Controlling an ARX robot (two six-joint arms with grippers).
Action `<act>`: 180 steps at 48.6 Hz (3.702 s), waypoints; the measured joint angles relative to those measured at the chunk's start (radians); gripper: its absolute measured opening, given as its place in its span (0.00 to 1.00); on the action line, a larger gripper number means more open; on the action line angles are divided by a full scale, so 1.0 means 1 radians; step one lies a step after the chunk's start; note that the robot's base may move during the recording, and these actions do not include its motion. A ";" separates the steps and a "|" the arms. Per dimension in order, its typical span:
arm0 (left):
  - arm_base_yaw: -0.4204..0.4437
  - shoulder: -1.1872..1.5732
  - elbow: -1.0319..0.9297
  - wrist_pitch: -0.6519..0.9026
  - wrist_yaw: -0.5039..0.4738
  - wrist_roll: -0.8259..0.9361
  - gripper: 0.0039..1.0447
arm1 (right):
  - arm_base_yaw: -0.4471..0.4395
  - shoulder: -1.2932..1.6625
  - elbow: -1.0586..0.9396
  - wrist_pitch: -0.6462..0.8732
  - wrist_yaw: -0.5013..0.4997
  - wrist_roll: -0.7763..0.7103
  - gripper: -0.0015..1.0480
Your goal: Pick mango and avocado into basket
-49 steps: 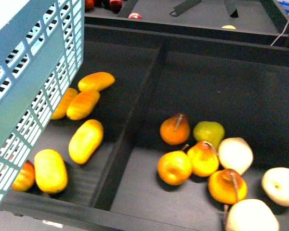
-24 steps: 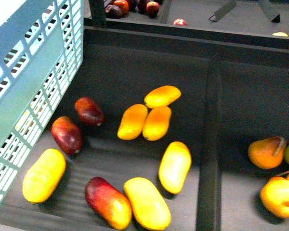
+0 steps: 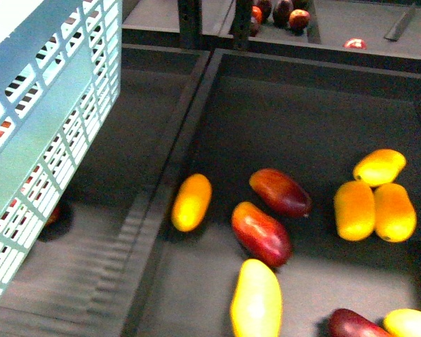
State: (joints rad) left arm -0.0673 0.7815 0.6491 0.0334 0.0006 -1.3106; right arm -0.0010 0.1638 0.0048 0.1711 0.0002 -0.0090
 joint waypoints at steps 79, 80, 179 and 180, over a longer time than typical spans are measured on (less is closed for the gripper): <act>-0.352 0.557 0.252 -0.032 0.155 1.312 0.06 | 0.000 0.001 -0.001 0.002 -0.001 0.000 0.93; -0.373 0.579 0.261 -0.032 0.156 1.304 0.06 | 0.000 0.001 -0.001 0.002 0.000 0.000 0.93; -0.542 0.635 0.351 -0.001 0.029 1.066 0.06 | -0.728 2.157 0.765 0.339 -0.439 -0.926 0.93; -0.542 0.635 0.351 -0.001 0.029 1.066 0.06 | -0.730 2.170 0.773 0.340 -0.439 -0.932 0.93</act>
State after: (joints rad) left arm -0.6090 1.4166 1.0004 0.0322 0.0292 -0.2447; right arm -0.7307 2.3341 0.7776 0.5106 -0.4385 -0.9409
